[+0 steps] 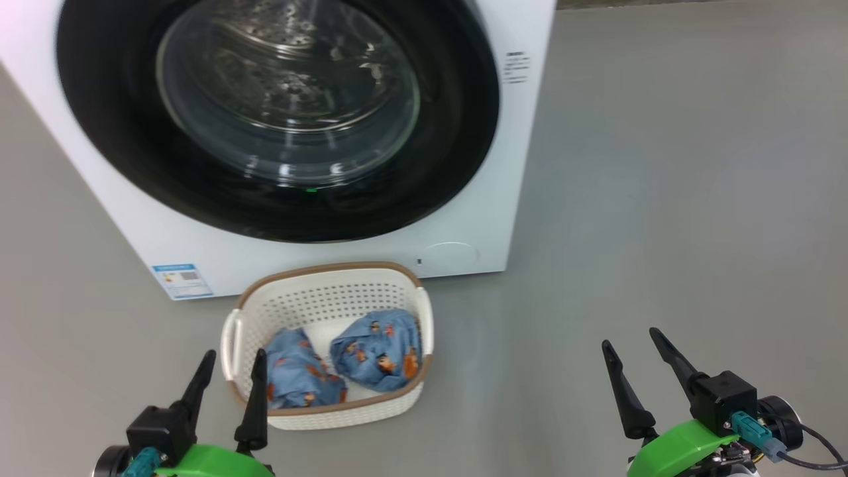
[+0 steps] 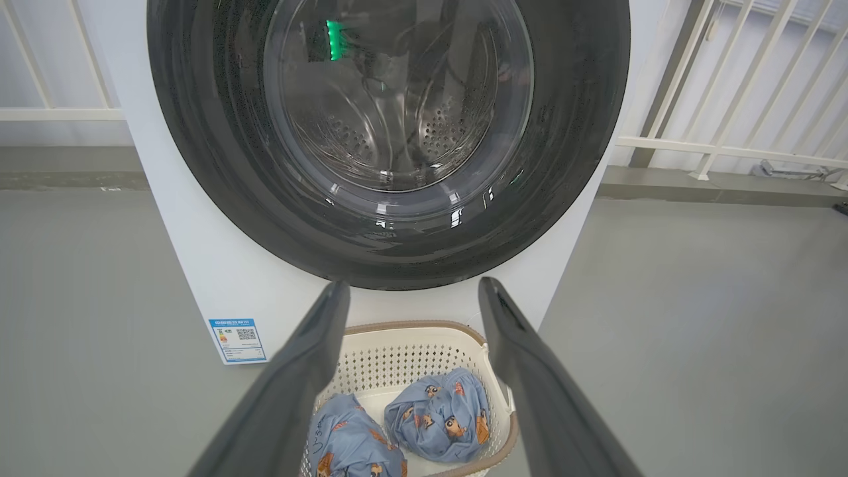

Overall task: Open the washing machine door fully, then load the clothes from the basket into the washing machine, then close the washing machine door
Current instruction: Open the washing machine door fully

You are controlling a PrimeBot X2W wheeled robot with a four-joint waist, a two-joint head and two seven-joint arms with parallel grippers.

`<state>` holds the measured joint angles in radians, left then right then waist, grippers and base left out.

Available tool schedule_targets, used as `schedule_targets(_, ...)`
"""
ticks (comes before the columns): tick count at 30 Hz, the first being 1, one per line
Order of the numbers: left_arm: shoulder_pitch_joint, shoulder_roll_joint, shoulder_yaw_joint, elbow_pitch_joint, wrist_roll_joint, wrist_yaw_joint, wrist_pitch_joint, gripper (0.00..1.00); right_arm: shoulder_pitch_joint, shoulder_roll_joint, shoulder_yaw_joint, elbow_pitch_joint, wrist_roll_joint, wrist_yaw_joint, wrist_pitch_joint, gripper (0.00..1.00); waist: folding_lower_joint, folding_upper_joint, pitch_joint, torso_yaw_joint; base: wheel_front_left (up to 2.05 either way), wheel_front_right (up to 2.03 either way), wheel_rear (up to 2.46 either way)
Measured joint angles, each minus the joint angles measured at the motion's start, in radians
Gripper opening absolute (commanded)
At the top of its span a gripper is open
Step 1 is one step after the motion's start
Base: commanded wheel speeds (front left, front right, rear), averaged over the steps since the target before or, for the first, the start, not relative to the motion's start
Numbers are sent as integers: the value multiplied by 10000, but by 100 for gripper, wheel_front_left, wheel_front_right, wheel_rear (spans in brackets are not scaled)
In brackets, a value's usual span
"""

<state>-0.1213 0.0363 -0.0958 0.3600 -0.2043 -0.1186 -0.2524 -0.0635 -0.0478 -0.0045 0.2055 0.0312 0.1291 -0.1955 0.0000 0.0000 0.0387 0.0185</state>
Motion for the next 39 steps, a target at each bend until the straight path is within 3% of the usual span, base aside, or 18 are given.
schedule_targets(10, -63, -25, 21, -136, 33, 0, 0, 100, -5, -13, -69, 0, 48, 0, -17, 100, 0, 0, 39, -31, 60, 60, -119)
schedule_targets(36, -63, -19, 31, -136, 38, 2, 0, 100, -53, -8, -88, -4, 29, 0, -58, 100, 0, 0, 147, -17, 1, 1, -3)
schedule_targets(37, -63, -19, 31, -136, 38, 2, 0, 100, -61, -8, -92, -4, 29, 0, -58, 60, 0, 0, 148, -18, 0, 0, 0)
schedule_targets(38, -63, -19, 31, -136, 38, 4, 0, 100, -74, -8, -94, -6, 31, 0, -58, 0, 0, 0, 147, -18, 0, 0, 0)
schedule_targets(39, -63, -19, 31, -136, 38, 8, 0, 100, -77, -8, -94, -15, 31, 0, -58, 0, 0, 0, 147, -18, 0, 0, 0)
